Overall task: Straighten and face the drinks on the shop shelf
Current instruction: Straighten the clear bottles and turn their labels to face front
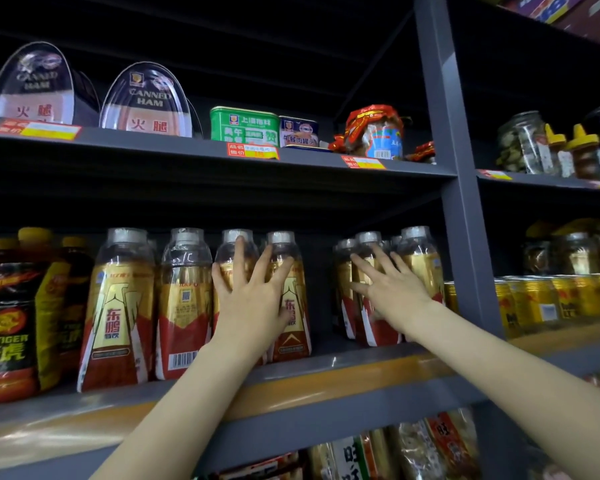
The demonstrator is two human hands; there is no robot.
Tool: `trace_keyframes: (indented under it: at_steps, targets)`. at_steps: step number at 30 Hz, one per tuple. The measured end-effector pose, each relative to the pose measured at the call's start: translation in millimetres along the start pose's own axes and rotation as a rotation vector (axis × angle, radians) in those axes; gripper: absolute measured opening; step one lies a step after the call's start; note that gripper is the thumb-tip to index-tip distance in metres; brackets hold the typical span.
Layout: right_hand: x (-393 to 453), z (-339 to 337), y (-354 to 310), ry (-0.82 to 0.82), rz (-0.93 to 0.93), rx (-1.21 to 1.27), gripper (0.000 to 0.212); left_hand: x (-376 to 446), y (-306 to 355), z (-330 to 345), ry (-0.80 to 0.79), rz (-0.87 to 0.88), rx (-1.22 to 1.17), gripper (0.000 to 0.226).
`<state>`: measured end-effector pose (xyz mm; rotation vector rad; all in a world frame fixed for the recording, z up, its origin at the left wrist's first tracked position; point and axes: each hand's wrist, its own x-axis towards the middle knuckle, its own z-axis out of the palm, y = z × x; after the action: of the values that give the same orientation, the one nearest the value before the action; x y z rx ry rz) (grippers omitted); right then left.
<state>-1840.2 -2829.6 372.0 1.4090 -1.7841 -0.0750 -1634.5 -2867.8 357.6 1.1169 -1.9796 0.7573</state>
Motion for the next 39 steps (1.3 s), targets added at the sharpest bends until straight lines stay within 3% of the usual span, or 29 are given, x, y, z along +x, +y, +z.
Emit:
trace_keyframes:
  at_steps: [11,16,20,24,26,30,34,39]
  targets:
    - [-3.0,2.0,3.9,0.034,-0.002,-0.054,0.061,-1.3,-3.3,0.5,0.017,0.007,0.009,0.072]
    - [-3.2,-16.4,1.1,0.158,-0.056,0.445,0.074,1.2,-5.5,-8.1,0.018,-0.024,-0.086,0.067]
    - [7.3,-45.7,-16.7,0.113,-0.146,1.085,0.093,-5.7,-13.7,-24.7,0.006,-0.070,-0.150,0.068]
    - [26.8,-63.0,-51.2,0.093,-0.107,1.339,0.109,-23.0,-32.9,-29.8,-0.143,-0.038,-0.025,0.071]
    - [36.5,-61.6,-66.2,0.088,-0.042,1.371,0.114,-25.6,-35.9,-28.1,-0.141,-0.029,-0.010,0.069]
    - [32.4,-56.0,-62.7,0.126,0.021,1.457,0.112,-25.4,-33.8,-24.9,-0.120,-0.026,0.013,0.065]
    - [-4.0,-44.9,-46.5,0.305,0.087,1.746,0.105,-25.5,-33.8,-35.8,-0.179,-0.038,-0.026,0.062]
    - [-37.4,-52.7,-28.7,0.416,0.210,2.284,0.093,-30.4,-14.0,-65.4,-0.054,-0.045,-0.478,0.062]
